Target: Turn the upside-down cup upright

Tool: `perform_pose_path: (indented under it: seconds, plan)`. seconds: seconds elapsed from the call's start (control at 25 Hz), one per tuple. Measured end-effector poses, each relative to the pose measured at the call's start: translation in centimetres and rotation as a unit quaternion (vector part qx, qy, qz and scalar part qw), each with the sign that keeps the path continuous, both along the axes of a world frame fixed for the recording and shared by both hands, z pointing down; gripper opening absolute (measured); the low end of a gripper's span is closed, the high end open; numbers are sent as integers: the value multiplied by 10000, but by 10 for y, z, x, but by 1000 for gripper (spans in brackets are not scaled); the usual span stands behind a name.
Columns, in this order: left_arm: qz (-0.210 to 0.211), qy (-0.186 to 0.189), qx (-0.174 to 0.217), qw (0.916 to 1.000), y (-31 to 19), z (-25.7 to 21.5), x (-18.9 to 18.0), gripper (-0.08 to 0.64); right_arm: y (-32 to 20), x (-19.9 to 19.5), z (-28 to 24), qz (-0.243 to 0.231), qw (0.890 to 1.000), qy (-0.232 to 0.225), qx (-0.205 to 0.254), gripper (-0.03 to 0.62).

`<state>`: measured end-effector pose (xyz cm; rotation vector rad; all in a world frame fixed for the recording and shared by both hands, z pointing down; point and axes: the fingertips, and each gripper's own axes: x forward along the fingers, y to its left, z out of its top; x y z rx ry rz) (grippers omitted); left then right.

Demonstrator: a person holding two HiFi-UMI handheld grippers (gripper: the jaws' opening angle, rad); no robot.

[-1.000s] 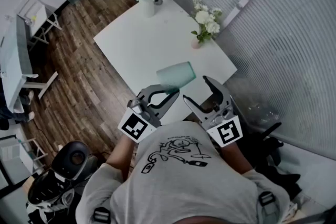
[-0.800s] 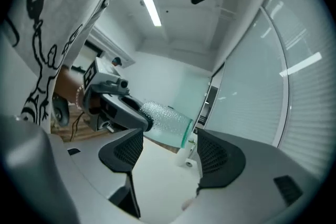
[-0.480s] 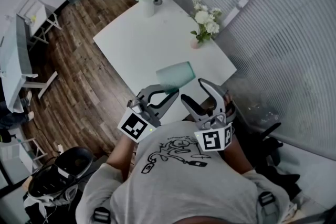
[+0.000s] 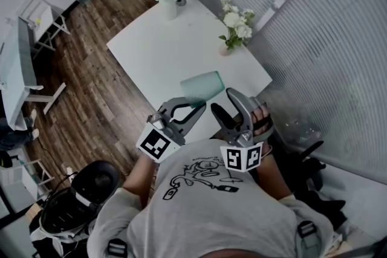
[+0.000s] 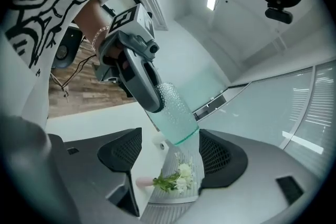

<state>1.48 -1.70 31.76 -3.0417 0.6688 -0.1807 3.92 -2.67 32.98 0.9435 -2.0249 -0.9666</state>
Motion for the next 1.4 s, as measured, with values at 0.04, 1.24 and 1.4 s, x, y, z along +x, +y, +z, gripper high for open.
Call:
perform_pose_path:
  seconds: [0.04, 1.24, 1.4]
  plan:
    - [2, -10, -13, 10000, 0, 1, 0, 14, -1, 0, 1, 11, 10000, 32, 16, 337]
    - [606, -531, -210, 9965, 30, 20, 27, 14, -10, -8, 23, 60, 9980, 591, -206, 370]
    - [687, -641, -172, 9954, 31, 24, 31, 14, -13, -5, 29, 107, 9973, 685, -261, 370]
